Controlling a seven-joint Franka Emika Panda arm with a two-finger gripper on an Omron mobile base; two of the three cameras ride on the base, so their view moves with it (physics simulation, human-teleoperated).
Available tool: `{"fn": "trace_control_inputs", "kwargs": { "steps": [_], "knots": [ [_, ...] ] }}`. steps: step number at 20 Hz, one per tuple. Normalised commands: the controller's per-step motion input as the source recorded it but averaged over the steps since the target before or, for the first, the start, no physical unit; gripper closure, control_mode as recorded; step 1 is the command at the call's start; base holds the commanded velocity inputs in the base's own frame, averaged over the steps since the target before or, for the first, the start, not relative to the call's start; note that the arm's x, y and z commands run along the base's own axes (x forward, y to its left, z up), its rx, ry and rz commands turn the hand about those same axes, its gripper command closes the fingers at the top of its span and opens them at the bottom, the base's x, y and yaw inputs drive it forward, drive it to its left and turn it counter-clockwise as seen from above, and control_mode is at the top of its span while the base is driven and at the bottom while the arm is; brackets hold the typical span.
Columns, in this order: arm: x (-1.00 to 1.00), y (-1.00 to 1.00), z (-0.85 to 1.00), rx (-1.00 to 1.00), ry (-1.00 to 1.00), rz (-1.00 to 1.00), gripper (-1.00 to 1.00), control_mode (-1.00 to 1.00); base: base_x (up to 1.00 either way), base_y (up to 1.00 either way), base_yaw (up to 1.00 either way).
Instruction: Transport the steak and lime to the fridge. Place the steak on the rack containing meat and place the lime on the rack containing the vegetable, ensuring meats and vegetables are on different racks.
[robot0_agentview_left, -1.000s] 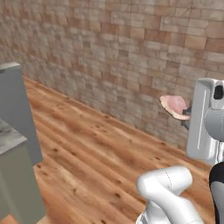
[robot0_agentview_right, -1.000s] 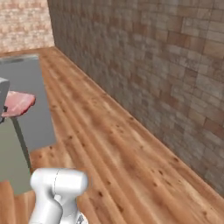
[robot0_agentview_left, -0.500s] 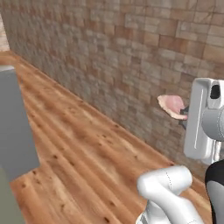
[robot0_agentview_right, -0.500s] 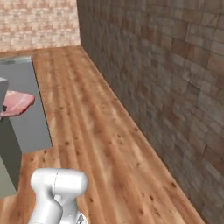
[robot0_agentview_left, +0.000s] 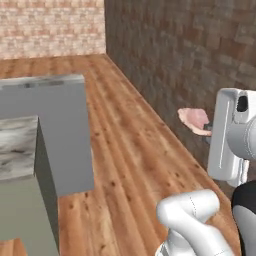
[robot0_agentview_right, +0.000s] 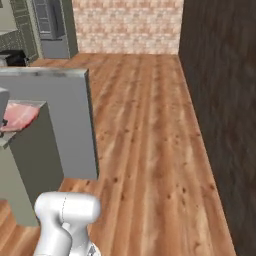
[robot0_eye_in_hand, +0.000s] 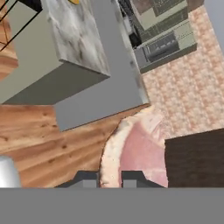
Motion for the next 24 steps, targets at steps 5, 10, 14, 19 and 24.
{"fn": "trace_control_inputs", "kwargs": {
  "steps": [5, 10, 14, 19, 24],
  "knots": [
    [0.0, 0.0, 0.0, 0.0, 0.0, 0.0, 1.0, 1.0, 1.0, -0.73, 0.55],
    [0.0, 0.0, 0.0, 0.0, 0.0, 0.0, 1.0, 1.0, 1.0, -1.0, 0.34],
    [0.0, 0.0, 0.0, 0.0, 0.0, 0.0, 1.0, 1.0, 1.0, -1.0, 0.32],
    [0.0, 0.0, 0.0, 0.0, 0.0, 0.0, 1.0, 1.0, 1.0, -1.0, 0.27],
    [0.0, 0.0, 0.0, 0.0, 0.0, 0.0, 1.0, 1.0, 1.0, -1.0, 0.16]
  ]
}}
